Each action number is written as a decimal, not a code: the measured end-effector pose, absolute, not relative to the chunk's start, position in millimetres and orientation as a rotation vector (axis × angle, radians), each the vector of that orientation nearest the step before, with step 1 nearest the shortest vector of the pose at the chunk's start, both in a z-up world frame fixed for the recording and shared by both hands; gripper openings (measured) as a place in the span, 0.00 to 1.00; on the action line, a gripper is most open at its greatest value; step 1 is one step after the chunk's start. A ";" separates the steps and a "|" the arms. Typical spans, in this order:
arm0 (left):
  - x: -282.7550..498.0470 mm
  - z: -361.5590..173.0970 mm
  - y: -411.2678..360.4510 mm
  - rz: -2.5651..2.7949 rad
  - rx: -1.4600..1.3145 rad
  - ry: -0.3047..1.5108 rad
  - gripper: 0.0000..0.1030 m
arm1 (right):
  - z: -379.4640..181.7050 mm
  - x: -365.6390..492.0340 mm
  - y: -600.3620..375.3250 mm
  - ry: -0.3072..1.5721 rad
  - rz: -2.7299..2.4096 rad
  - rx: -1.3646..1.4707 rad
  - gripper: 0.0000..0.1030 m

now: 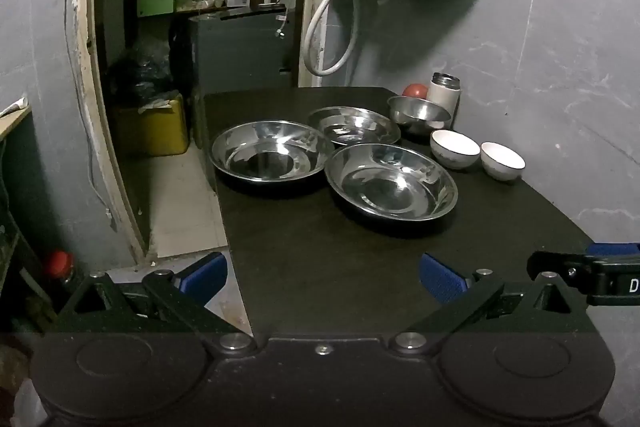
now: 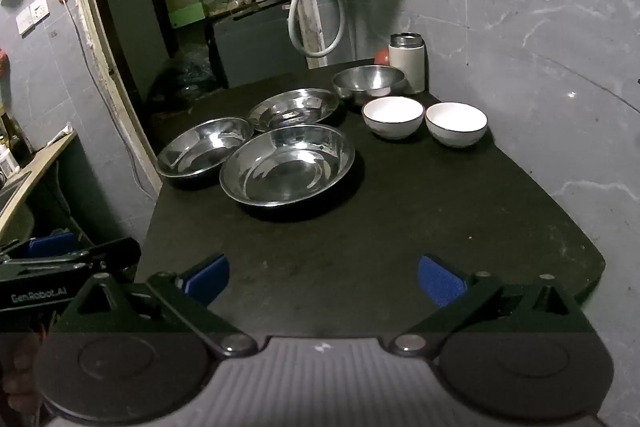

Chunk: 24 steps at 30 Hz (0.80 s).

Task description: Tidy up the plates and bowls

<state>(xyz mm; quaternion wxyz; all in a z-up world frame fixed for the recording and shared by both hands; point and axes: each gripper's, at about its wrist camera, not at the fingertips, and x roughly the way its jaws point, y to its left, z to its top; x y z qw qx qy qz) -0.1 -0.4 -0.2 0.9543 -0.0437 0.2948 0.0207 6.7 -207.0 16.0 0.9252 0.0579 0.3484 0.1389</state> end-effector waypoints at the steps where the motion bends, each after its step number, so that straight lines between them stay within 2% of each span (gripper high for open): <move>1: -0.1 -0.1 -0.2 0.043 -0.090 0.600 0.99 | 15.9 6.4 -206.6 0.714 0.285 0.118 1.00; 24: -3.8 0.4 -5.6 0.020 -0.065 0.601 0.99 | 20.4 -2.0 -209.5 0.706 0.277 0.118 1.00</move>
